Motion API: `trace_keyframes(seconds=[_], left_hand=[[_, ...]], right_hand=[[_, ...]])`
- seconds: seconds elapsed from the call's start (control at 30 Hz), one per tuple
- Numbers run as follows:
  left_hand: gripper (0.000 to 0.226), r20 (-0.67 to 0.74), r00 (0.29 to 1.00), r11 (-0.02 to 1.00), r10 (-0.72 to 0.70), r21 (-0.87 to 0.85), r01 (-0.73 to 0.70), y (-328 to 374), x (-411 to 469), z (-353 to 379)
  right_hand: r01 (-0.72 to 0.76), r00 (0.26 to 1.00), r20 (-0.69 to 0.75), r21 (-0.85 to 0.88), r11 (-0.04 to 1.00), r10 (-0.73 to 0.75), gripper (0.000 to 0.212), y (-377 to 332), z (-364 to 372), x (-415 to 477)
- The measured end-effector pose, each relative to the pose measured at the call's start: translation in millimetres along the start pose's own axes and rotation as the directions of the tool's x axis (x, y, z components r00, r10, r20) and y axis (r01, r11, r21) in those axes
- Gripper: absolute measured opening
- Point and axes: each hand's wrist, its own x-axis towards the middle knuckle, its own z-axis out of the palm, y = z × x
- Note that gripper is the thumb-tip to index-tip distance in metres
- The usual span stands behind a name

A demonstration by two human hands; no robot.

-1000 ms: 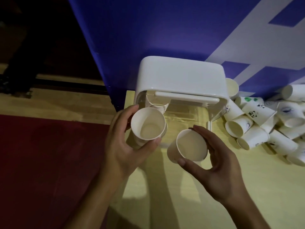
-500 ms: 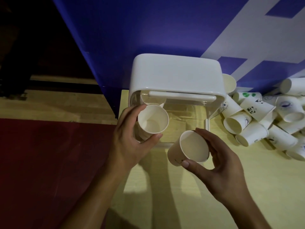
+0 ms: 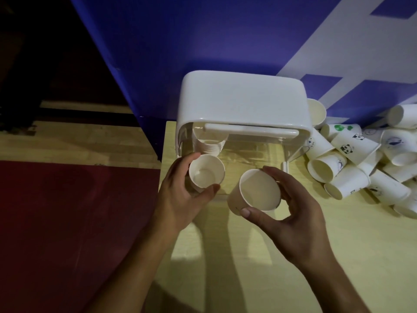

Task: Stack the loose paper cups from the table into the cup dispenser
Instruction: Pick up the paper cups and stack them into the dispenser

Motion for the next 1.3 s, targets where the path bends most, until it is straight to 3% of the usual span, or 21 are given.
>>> trace_keyframes(seconds=[0.2, 0.3, 0.5, 0.7, 1.0, 1.3], left_hand=[[0.081, 0.054, 0.998, 1.0, -0.018, -0.013, 0.019, -0.5, -1.6, -4.5], [0.07, 0.088, 0.996, 0.996, -0.016, -0.091, 0.024, -2.6, -4.7, -9.9], [0.047, -0.152, 0.988, 0.933, -0.031, -0.359, -0.026, 21.3, -13.9, -26.5], [0.03, -0.106, 0.994, 0.948, -0.041, -0.319, 0.005, 39.9, -7.1, -27.1], [0.032, -0.039, 0.992, 0.984, -0.119, -0.137, 0.112, 19.8, -0.8, -17.0], [0.033, -0.014, 0.988, 0.979, -0.152, -0.138, 0.148, 22.3, 2.4, -13.9]], right_hand=[[0.105, 0.988, -0.108, -0.022, 0.994, -0.107, 0.077, -18.2, 14.3, 18.3], [0.163, 0.975, -0.156, 0.001, 0.987, -0.161, 0.078, -27.7, 25.1, 25.7], [0.196, 0.976, -0.083, -0.072, 0.978, -0.202, 0.081, -27.7, 54.0, 30.3], [0.218, 0.975, -0.02, -0.13, 0.967, -0.223, 0.086, -9.9, 76.2, 33.3], [0.174, 0.985, 0.036, -0.172, 0.97, -0.17, 0.082, 12.8, 85.8, 33.2], [0.098, 0.993, 0.071, -0.129, 0.987, -0.089, 0.083, 17.9, 86.1, 34.9]])
